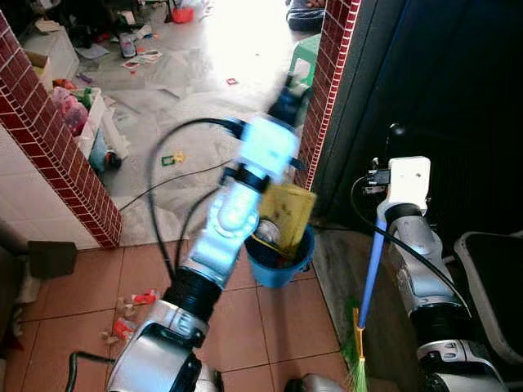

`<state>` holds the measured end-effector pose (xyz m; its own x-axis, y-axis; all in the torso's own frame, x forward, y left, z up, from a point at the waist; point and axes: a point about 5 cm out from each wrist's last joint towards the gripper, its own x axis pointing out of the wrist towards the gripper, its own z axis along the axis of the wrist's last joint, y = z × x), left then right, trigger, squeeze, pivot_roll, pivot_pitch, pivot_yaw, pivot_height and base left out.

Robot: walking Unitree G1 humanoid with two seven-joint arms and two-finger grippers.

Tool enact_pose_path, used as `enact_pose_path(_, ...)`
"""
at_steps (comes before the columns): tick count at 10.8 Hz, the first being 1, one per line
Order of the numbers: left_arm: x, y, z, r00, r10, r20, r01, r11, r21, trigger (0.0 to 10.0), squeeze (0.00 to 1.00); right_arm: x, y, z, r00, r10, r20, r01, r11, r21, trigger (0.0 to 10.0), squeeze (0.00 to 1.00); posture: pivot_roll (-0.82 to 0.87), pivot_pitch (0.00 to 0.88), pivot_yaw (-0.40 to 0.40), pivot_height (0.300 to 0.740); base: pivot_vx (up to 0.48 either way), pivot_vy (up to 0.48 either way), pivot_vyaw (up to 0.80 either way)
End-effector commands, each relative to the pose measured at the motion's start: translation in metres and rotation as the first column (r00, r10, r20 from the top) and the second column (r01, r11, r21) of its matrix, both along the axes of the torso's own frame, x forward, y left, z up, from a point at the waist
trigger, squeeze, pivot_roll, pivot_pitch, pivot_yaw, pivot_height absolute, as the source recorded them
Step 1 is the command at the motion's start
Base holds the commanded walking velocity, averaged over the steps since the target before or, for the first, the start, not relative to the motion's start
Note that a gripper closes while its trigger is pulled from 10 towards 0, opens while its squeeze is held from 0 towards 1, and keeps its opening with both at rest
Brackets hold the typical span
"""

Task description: Sweep floor

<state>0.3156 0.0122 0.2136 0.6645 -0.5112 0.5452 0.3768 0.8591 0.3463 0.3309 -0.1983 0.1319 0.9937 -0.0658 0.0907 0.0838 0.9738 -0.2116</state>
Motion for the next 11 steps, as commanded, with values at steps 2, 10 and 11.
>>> enact_pose_path(2,-0.028,-0.031,0.008,0.946,-0.276,0.168,0.235,0.945,0.228,10.0,0.00,0.001,0.002,0.008,0.999,0.006,0.045,-0.006,1.000,-0.001,10.0,0.00,-0.05,0.027,0.020,0.740,0.000,0.000,0.00)
enact_pose_path(10,-0.022,-0.018,0.028,0.926,-0.251,0.282,0.151,0.930,0.335,10.0,0.00,0.003,0.003,0.011,0.998,0.014,0.053,-0.014,1.000,-0.005,10.0,0.00,-0.05,0.023,0.014,0.740,0.000,0.000,0.00)
enact_pose_path(11,-0.004,0.006,0.048,0.955,-0.078,0.288,0.022,0.981,0.190,10.0,0.00,0.003,0.004,0.011,0.998,0.018,0.055,-0.018,1.000,0.001,10.0,0.00,-0.05,0.022,0.014,0.740,0.000,0.000,0.00)
